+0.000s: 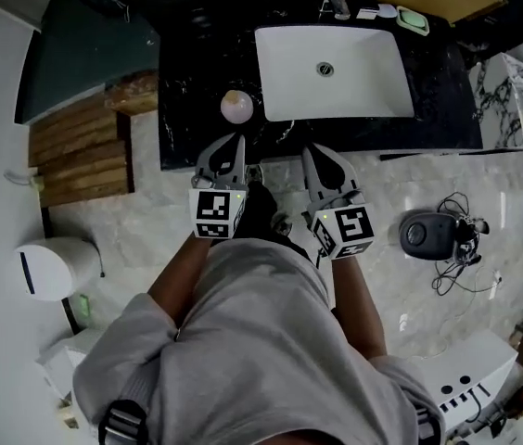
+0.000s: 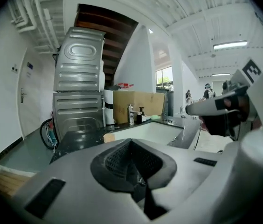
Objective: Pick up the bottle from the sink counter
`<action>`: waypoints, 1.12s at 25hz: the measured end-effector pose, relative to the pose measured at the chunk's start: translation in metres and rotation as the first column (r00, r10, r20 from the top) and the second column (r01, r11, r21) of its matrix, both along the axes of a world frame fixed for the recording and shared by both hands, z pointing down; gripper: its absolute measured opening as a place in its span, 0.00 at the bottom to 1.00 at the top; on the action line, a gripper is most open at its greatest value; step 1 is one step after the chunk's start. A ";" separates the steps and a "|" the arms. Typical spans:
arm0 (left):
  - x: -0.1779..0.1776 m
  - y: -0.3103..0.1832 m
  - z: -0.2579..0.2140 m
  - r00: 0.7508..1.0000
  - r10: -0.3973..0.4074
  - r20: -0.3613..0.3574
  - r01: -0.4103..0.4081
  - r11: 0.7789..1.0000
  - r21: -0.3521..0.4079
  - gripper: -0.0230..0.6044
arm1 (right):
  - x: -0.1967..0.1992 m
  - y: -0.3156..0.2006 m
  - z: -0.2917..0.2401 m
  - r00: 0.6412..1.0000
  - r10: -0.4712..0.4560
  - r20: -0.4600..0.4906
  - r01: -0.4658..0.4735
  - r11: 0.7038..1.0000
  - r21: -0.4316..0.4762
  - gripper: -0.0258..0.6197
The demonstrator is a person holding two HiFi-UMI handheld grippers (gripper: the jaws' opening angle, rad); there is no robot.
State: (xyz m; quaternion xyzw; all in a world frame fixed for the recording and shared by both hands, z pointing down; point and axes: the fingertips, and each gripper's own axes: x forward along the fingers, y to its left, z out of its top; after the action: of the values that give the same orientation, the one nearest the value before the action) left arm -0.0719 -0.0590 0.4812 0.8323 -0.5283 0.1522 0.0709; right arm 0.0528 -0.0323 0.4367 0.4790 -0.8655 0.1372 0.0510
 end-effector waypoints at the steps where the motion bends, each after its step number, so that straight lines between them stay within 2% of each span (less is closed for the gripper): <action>1: -0.004 -0.002 0.003 1.000 0.004 0.014 -0.004 1.000 -0.005 0.05 | -0.006 -0.004 -0.001 1.000 -0.017 -0.010 0.017 1.000 0.005 0.05; 4: -0.011 -0.011 0.007 1.000 -0.007 0.013 0.008 1.000 -0.016 0.05 | -0.018 -0.016 -0.002 0.997 -0.063 -0.034 0.063 0.998 0.008 0.05; 8: -0.014 -0.023 0.007 0.999 -0.015 -0.039 0.014 1.000 -0.007 0.05 | -0.034 -0.025 0.001 0.993 -0.110 -0.050 0.110 0.994 -0.003 0.05; 12: -0.017 -0.029 0.023 0.998 -0.020 -0.067 0.016 0.998 -0.063 0.05 | -0.049 -0.030 0.001 0.987 -0.147 -0.057 0.147 0.989 -0.010 0.05; 16: -0.018 -0.038 0.029 0.998 -0.010 -0.059 0.004 0.996 -0.091 0.06 | -0.053 -0.037 -0.001 0.985 -0.156 -0.071 0.156 0.988 -0.010 0.05; 20: -0.021 -0.046 0.028 0.998 -0.008 -0.067 0.003 0.997 -0.076 0.06 | -0.051 -0.041 0.004 0.988 -0.136 -0.071 0.134 0.991 -0.026 0.05; 23: -0.020 -0.053 0.026 0.994 -0.007 -0.108 0.001 0.999 -0.054 0.11 | -0.050 -0.044 0.007 0.988 -0.133 -0.082 0.130 0.991 -0.037 0.05; 28: -0.023 -0.063 0.033 0.995 -0.011 -0.096 0.006 0.998 -0.060 0.19 | -0.050 -0.046 0.008 0.986 -0.138 -0.095 0.134 0.990 -0.044 0.05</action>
State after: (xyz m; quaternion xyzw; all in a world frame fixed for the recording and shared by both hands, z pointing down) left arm -0.0952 -0.1222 0.5145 0.8339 -0.5231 0.1272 0.1219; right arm 0.0029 -0.0782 0.4450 0.4238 -0.8899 0.1259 0.1118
